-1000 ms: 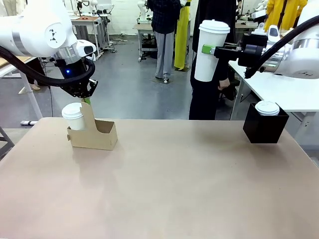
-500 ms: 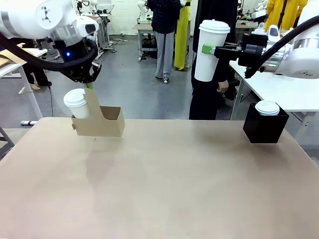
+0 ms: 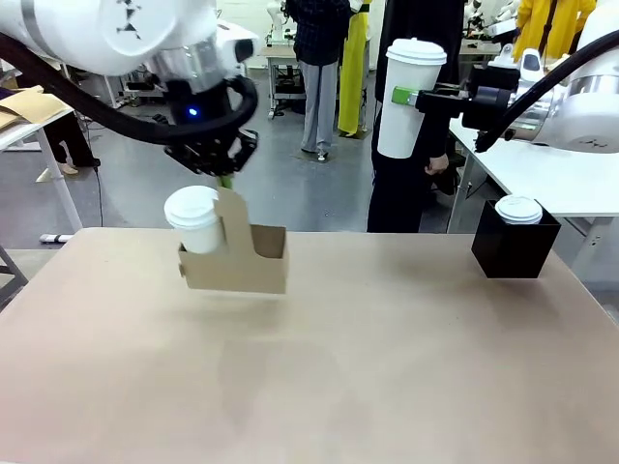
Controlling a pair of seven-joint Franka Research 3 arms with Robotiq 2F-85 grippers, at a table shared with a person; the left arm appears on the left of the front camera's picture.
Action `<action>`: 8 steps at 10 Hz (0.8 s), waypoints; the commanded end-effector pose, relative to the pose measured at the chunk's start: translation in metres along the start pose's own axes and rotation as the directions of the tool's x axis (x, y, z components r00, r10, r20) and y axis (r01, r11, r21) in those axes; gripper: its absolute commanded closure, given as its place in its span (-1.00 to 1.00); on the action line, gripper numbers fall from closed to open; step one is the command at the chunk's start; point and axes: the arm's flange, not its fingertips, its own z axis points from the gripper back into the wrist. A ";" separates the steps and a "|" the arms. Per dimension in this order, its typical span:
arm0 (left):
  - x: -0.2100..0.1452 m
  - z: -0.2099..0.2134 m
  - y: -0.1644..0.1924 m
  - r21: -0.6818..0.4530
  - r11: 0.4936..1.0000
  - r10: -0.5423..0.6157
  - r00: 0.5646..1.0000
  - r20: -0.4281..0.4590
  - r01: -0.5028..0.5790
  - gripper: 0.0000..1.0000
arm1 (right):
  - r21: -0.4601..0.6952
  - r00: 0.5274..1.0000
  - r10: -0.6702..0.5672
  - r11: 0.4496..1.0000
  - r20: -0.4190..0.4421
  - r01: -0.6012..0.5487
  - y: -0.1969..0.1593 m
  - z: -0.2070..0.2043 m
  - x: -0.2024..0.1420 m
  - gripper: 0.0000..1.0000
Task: Pour a drink into a cup and package it in a carrier.
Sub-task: Position the Cup Carrier in the center of the table.
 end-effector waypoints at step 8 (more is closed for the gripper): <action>-0.060 -0.072 -0.084 -0.007 1.000 -0.015 1.000 -0.027 0.014 0.96 | -0.005 0.999 0.018 1.000 0.027 -0.018 0.002 -0.001 0.003 -0.61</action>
